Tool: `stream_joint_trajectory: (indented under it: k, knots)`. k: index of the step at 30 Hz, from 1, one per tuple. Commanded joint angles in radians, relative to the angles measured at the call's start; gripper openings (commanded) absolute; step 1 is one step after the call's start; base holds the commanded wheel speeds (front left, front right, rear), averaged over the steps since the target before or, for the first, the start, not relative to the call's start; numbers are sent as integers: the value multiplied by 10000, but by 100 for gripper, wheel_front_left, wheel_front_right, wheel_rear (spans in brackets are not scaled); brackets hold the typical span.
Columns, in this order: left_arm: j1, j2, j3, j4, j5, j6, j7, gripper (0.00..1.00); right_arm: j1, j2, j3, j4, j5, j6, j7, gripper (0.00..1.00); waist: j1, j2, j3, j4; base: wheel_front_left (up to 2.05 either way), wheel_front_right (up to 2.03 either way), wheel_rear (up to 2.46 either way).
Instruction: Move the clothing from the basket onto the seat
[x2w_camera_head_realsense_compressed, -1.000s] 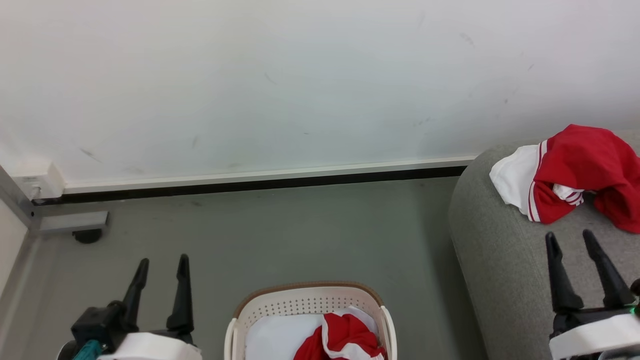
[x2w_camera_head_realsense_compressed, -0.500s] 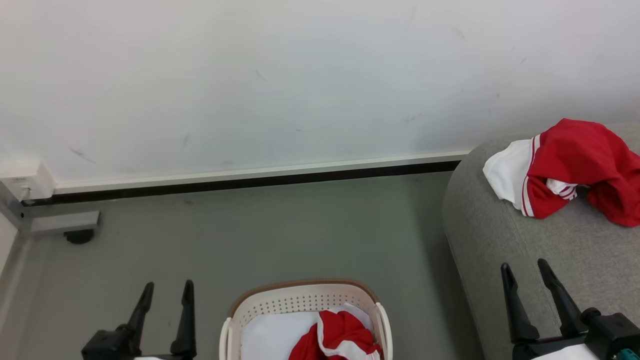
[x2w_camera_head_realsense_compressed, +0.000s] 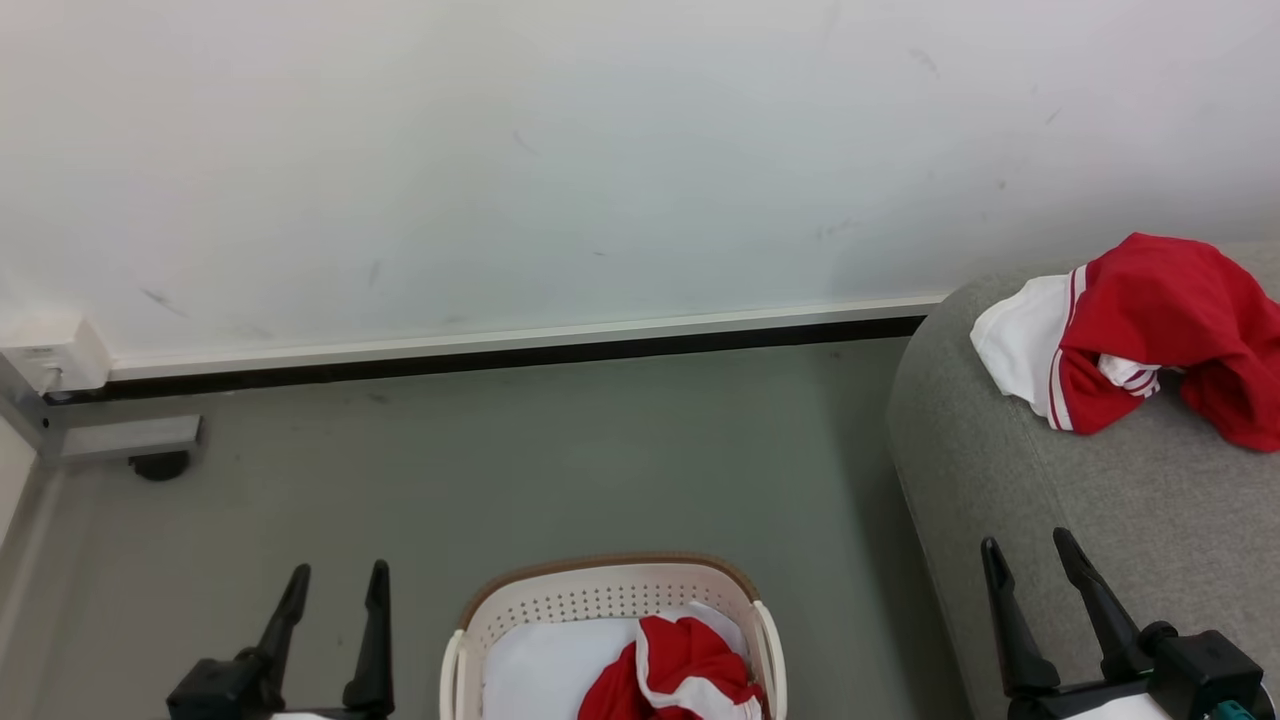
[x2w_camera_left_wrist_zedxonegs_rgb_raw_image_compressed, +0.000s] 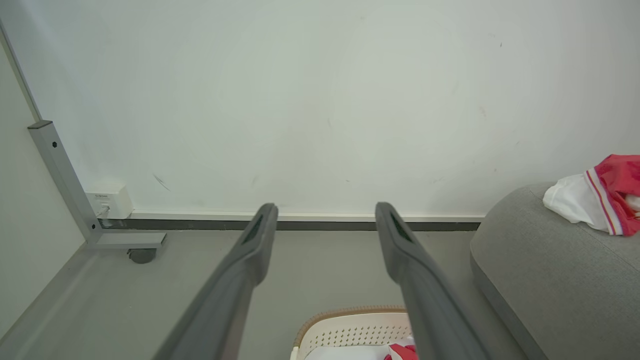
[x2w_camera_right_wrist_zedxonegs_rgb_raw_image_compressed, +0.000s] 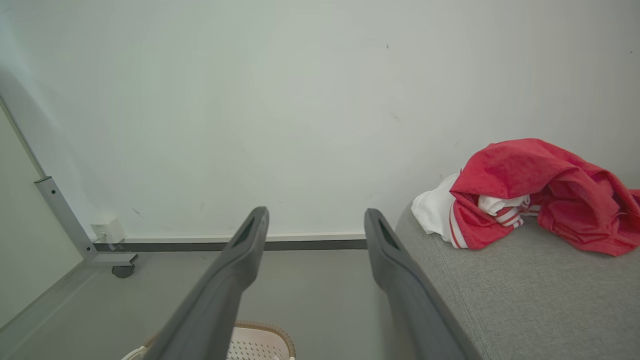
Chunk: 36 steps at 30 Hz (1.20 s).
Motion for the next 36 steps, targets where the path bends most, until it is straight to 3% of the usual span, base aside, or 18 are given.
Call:
stream_joint_trajectory:
  k: [1, 19, 27, 36]
  knots:
    - [-55, -33, 61, 25, 136, -40, -3, 100, 18, -45, 8, 41, 30, -22, -30, 100, 0, -1, 6, -12, 0, 0, 0]
    - [-202, -95, 90, 142, 251, -216, -1, 100, -200, -218, 202, 129, 131, -22, -31, 100, 0, -1, 232, -327, 0, 0, 0]
    - [-853, -85, -265, 428, 383, -295, -1, 100, -706, -364, -5, 74, 38, -22, -17, 100, 0, -1, 1066, -787, 0, 0, 0]
    - [-2215, 520, -1212, 2056, 576, -302, -1, 100, -1776, -444, -17, 15, -76, -22, -17, 100, 0, -1, 2584, -1521, 0, 0, 0]
